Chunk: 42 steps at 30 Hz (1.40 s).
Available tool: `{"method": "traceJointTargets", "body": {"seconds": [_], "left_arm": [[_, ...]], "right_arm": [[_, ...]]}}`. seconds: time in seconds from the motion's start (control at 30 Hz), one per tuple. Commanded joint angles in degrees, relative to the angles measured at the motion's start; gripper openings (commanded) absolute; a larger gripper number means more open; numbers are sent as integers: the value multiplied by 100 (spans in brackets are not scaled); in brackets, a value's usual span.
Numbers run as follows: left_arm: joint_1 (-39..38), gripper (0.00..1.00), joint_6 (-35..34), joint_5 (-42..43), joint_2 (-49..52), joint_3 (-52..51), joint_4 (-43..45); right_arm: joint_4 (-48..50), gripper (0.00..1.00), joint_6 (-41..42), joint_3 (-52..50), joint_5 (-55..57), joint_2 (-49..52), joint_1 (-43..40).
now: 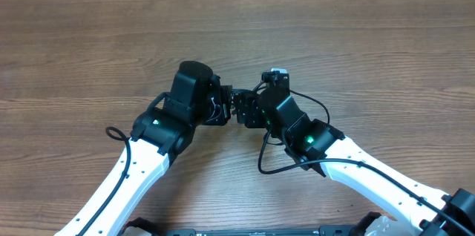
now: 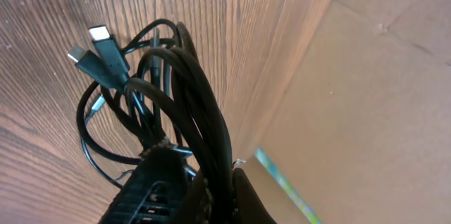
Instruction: Untangle cables
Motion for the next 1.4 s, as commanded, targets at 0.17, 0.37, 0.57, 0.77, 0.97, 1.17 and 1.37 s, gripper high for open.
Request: {"method": "traceJointTargets", "body": {"seconds": [0.17, 0.37, 0.57, 0.77, 0.97, 1.17, 1.37], "left_arm": [[28, 5, -66, 544, -26, 22, -50], [17, 4, -66, 658, -26, 22, -48], [17, 5, -63, 809, -26, 22, -74], [17, 4, -61, 955, -26, 22, -87], [17, 5, -37, 1298, -26, 22, -94], [17, 4, -39, 1633, -26, 22, -94], [17, 4, -46, 1696, -26, 22, -90]], "right_arm": [[-35, 48, 1515, 20, 791, 96, -28], [-76, 43, 2476, 20, 780, 415, -28], [293, 47, 2564, 20, 492, 481, -17], [413, 47, 2332, 20, 520, 483, -28], [1012, 47, 964, 20, 570, 483, -26], [1075, 47, 103, 20, 597, 483, -57], [1355, 57, -284, 20, -310, 483, -55]]}}
